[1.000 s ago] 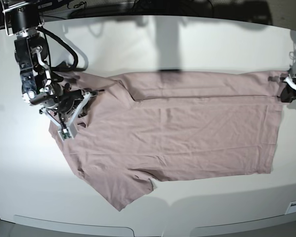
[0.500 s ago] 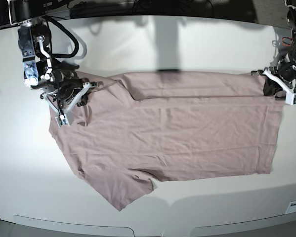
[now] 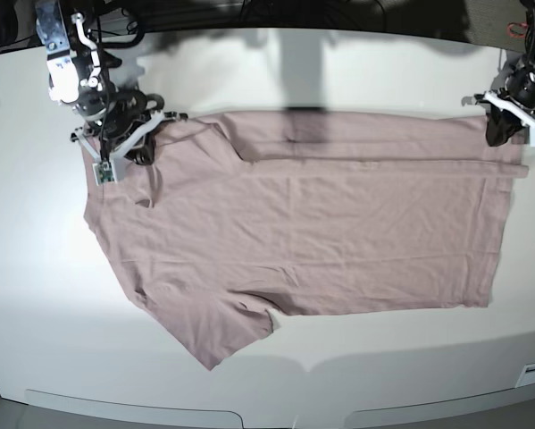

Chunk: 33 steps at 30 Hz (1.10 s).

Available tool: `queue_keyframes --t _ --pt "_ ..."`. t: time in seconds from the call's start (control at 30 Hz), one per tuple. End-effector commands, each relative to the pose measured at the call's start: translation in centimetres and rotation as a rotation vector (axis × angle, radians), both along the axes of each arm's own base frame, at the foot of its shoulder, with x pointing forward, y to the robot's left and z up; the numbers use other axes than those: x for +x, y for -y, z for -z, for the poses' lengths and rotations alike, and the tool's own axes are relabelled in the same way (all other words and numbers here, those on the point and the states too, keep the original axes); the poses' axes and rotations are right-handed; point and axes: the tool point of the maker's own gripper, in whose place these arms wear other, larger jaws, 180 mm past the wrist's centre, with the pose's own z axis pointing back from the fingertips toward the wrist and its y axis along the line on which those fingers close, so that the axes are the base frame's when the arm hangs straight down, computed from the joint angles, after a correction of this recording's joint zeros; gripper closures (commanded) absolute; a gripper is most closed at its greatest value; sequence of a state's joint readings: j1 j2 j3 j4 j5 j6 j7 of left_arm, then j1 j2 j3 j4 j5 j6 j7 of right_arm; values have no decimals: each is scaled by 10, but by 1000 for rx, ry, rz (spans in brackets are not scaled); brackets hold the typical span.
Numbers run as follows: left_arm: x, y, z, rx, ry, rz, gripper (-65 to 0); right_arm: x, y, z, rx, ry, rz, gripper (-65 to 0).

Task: Fold the T-shirt properly
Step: 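Drag the folded shirt toward the robot with both grippers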

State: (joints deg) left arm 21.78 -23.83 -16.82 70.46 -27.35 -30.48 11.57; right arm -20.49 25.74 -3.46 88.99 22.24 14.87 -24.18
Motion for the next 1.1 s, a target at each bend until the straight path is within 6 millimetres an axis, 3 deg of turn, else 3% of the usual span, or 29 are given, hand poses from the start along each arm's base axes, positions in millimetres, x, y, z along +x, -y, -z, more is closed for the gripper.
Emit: queue_keyframes --t 0.0,0.33,0.7,0.9,1.07 --pt "-66 -6 43 88 -306 55 0 -36 10 20 -56 -146 -15 0" --pt "-132 22 65 112 -398 111 0 -86 11 18 -107 -173 -59 0" --pt "-195 29 64 97 -469 115 0 -111 45 1 -146 -161 24 0" --pt "-194 35 48 109 -438 150 0 -115 44 2 -144 -168 24 0" --pt "-157 43 26 130 -329 191 0 -101 43 -8 -144 -116 18 0"
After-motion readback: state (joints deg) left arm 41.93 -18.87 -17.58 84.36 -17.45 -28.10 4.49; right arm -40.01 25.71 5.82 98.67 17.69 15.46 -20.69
